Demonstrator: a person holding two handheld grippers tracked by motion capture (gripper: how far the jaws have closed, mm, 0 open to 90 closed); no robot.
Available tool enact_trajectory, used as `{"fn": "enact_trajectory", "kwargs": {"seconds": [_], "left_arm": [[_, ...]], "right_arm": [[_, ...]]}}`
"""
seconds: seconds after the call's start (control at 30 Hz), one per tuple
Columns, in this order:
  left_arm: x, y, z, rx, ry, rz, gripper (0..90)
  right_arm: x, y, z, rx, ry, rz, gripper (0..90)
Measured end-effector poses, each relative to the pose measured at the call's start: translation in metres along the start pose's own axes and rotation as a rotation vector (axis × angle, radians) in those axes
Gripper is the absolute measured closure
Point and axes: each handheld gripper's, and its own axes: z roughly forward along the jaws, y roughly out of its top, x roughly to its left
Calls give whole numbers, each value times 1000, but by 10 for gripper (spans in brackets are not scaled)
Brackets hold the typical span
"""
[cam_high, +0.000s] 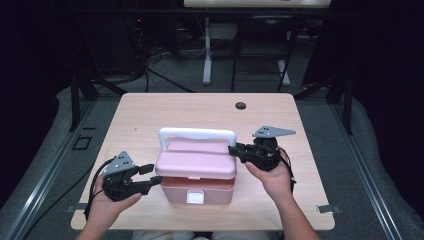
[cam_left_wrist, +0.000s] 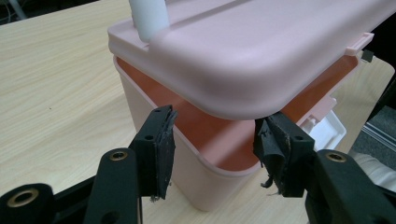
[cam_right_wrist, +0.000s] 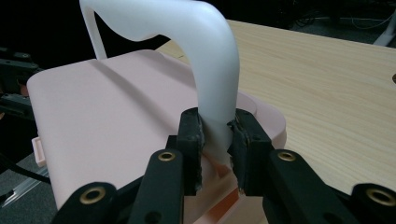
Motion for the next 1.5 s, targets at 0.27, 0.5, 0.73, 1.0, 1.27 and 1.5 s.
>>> {"fn": "enact_trajectory", "kwargs": {"seconds": [0.27, 0.5, 0.73, 1.0, 1.27, 1.5], "left_arm": [[-6, 10, 4, 1, 33, 46, 472], [-2, 19, 0, -32, 28, 34, 470], [0, 32, -1, -54, 27, 42, 469], [3, 42, -4, -77, 31, 46, 470], [8, 61, -4, -107, 52, 58, 475], [12, 74, 0, -131, 79, 55, 505]], "right_arm": [[-3, 1, -4, -34, 4, 23, 695], [-7, 3, -11, -56, 0, 35, 689], [-7, 5, -16, -68, -12, 30, 689], [-11, 3, -19, -63, -36, 25, 683], [-11, 3, -23, -52, -59, 8, 668], [-12, 1, -23, -40, -76, 1, 666]]}}
